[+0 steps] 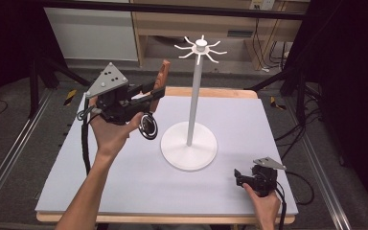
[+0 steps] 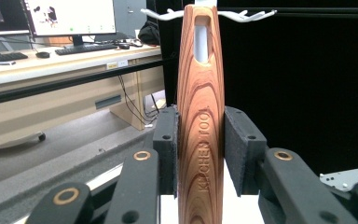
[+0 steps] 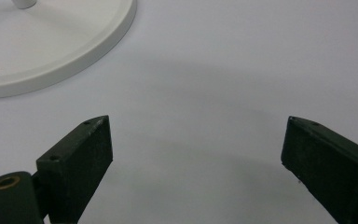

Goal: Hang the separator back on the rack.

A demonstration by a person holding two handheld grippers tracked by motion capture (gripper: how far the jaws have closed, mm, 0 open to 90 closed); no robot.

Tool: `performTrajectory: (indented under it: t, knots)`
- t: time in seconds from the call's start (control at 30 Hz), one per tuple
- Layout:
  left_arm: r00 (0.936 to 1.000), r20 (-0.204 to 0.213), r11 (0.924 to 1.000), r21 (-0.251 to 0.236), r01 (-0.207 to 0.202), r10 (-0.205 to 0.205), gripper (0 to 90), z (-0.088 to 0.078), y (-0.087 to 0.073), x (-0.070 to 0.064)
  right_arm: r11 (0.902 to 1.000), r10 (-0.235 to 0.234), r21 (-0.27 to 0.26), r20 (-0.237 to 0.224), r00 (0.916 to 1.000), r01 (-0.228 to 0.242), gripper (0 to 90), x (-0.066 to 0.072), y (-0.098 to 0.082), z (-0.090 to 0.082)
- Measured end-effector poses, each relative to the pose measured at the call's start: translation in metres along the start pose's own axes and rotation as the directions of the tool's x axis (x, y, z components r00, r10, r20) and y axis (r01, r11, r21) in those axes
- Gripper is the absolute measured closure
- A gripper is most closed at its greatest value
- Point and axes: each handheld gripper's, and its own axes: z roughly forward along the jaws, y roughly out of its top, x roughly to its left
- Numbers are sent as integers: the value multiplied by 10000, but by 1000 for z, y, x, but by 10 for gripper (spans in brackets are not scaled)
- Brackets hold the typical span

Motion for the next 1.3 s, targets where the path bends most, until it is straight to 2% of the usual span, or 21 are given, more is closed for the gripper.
performTrajectory:
  t: [0.1,0.63,0.8,1.3]
  knots:
    - [10000,30,9999,-120,38,-38,672,3,6,0,10000,7,-1,3,10000,-7,92,-1,0,0]
    - [10000,60,10000,-6,-25,25,672,17,21,-1,9999,113,3,19,9999,-113,92,-2,0,-1]
    - [10000,54,10000,65,-19,18,672,23,23,0,10000,13,2,15,10000,-13,92,-2,0,-1]
    - [9999,118,9999,107,-60,58,672,34,26,-2,10000,94,14,13,10000,-94,92,-1,0,-1]
